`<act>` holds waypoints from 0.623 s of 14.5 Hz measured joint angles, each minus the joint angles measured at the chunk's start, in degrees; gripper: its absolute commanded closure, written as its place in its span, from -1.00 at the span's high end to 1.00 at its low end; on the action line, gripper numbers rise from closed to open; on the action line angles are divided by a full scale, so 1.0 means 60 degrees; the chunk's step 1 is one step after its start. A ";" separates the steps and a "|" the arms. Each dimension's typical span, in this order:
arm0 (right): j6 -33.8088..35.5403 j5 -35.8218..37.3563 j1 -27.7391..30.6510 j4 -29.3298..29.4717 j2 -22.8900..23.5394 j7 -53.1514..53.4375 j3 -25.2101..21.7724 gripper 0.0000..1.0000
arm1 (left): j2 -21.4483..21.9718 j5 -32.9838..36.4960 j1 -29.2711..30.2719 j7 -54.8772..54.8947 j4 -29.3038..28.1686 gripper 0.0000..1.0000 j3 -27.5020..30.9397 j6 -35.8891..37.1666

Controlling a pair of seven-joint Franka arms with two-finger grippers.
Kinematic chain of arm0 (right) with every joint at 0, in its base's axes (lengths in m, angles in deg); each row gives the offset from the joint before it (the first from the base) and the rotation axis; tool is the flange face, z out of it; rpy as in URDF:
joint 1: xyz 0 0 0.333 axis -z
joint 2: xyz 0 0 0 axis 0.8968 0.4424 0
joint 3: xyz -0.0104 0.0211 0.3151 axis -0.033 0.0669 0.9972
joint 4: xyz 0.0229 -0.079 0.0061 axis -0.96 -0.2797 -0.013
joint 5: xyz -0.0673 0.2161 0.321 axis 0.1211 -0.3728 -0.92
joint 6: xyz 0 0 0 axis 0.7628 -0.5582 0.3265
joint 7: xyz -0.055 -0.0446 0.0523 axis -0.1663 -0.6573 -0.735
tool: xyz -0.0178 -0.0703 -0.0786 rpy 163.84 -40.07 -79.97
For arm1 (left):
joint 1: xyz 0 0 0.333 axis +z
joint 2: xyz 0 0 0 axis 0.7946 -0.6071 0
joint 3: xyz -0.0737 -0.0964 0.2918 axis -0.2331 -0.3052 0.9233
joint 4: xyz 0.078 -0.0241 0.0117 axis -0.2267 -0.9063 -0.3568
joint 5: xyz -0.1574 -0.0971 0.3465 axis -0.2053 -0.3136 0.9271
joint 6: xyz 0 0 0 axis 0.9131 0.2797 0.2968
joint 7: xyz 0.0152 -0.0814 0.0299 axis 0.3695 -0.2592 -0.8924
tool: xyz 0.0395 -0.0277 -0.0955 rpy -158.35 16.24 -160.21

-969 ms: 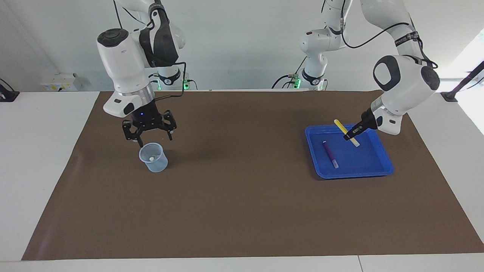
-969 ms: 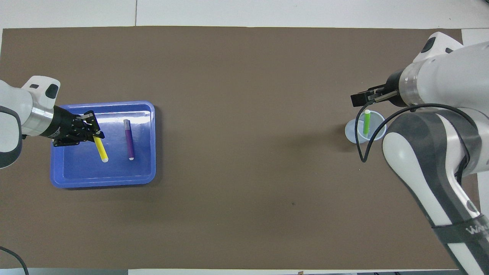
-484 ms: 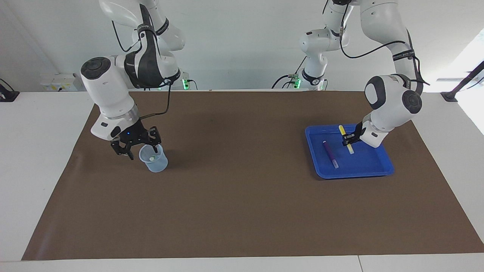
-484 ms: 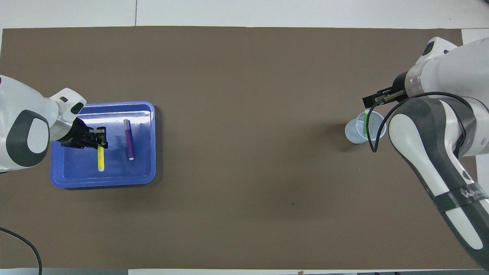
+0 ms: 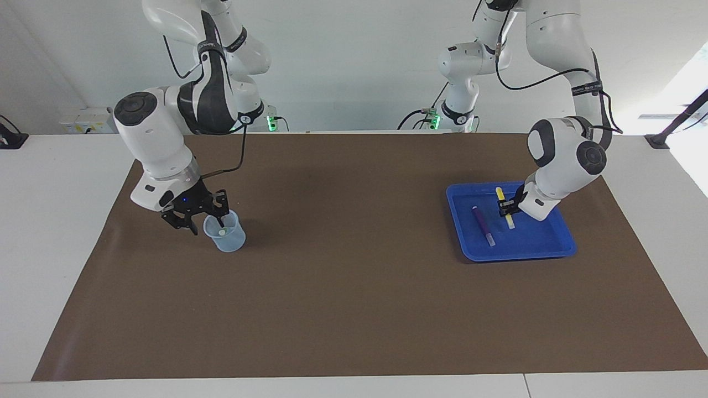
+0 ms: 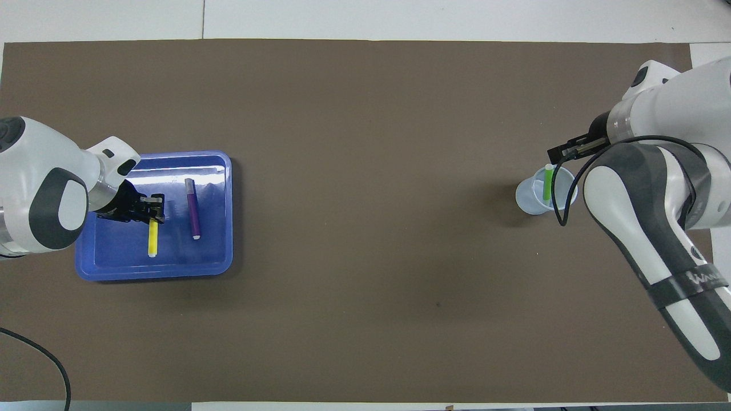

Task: Right arm passes pens to left for tray arrangement
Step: 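Lay the yellow pen in the tray and open the left gripper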

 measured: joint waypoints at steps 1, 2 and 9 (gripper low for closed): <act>-0.0191 0.0000 0.0000 -0.0072 0.0054 -0.0001 0.0006 0.26 | -0.0022 0.0001 0.0000 0.0037 -0.0007 -1.00 -0.0001 -0.0030; -0.0383 0.0000 -0.0002 -0.0191 0.0080 -0.0003 0.0013 0.24 | -0.0041 0.0001 0.0000 0.0051 -0.0009 -1.00 -0.0001 -0.0036; -0.0582 0.0000 -0.0022 -0.0619 0.0135 -0.0004 0.0042 0.24 | -0.0074 0.0008 0.0000 0.0074 -0.0319 1.00 -0.0001 -0.0397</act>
